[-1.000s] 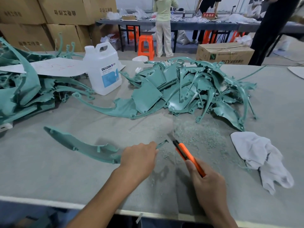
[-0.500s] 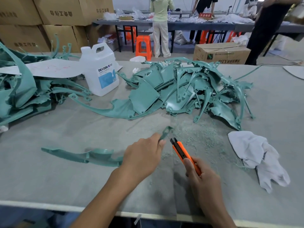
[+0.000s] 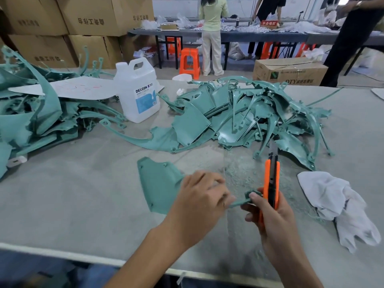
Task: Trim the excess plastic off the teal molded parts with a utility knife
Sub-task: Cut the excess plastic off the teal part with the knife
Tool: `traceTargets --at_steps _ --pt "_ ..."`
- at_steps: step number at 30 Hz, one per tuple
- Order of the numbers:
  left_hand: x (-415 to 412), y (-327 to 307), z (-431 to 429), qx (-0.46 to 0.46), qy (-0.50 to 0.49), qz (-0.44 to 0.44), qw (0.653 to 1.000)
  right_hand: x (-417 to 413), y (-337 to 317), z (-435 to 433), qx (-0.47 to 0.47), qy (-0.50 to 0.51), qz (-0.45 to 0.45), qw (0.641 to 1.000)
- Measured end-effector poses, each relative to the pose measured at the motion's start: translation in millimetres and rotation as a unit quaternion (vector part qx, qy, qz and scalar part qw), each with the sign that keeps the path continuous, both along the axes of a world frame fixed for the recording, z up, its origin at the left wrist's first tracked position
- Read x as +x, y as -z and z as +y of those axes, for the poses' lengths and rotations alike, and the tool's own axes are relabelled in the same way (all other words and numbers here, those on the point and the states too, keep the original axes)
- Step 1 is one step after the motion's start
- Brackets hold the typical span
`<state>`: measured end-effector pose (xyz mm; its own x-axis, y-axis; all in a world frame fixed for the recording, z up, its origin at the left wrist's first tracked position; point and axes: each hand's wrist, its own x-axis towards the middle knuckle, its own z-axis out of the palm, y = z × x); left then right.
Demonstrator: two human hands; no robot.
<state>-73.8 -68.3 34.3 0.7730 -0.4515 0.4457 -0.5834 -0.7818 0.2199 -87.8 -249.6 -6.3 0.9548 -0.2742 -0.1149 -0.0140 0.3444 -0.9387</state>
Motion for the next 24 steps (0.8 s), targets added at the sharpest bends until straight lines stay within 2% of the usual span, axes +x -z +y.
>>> traceTargets --at_steps 2,3,4,5,7,8,10,13,16,18,19,20,22,24 --pt "-3.5 9.2 19.2 -0.131 -0.018 -0.13 0.983 1.5 0.9 -10.1 0.053 0.018 0.005 0.998" --pt "-4.4 15.8 31.5 -0.166 -0.04 -0.152 0.974 2.3 1.5 -15.8 0.081 0.025 0.005 0.996" --pt "-5.0 21.2 43.8 -0.181 -0.064 -0.127 0.973 3.2 1.6 -21.0 0.103 0.032 0.005 0.994" --pt "-4.4 27.3 55.0 -0.176 -0.094 -0.065 0.978 4.1 1.2 -25.3 0.118 0.039 0.005 0.992" --pt "-2.8 44.2 73.4 -0.107 -0.148 0.112 0.977 7.0 1.2 -31.2 0.132 0.046 0.004 0.99" --pt "-1.1 55.9 79.6 -0.068 -0.159 0.165 0.971 8.8 1.3 -33.0 0.139 0.047 0.004 0.989" --pt "0.4 72.8 84.7 -0.029 -0.168 0.193 0.966 13.1 0.4 -34.5 0.163 0.045 0.003 0.986" --pt "1.2 71.3 79.3 -0.056 -0.2 0.125 0.97 15.5 -3.2 -34.5 0.187 0.035 -0.003 0.982" --pt "3.4 56.2 78.4 -0.139 -0.188 -0.073 0.969 18.4 -6.8 -38.9 0.186 0.038 -0.01 0.982" --pt "0.2 40.1 79.6 -0.191 -0.136 -0.134 0.963 23.0 -7.8 -45.8 0.18 0.053 0.002 0.982" --pt "-1.9 32.4 80.2 -0.223 -0.113 -0.116 0.961 25.9 -7.4 -49.3 0.174 0.06 0.015 0.983" --pt "-4.1 26.9 80.4 -0.264 -0.097 -0.063 0.958 28.7 -6.6 -52.1 0.167 0.062 0.034 0.983" --pt "-5.0 20.2 77.9 -0.334 -0.065 0.096 0.936 34.0 -3.2 -53.5 0.142 0.047 0.073 0.986" --pt "0.2 23.7 77.7 -0.31 -0.043 0.196 0.929 37.9 1.3 -51.0 0.109 0.018 0.101 0.989"
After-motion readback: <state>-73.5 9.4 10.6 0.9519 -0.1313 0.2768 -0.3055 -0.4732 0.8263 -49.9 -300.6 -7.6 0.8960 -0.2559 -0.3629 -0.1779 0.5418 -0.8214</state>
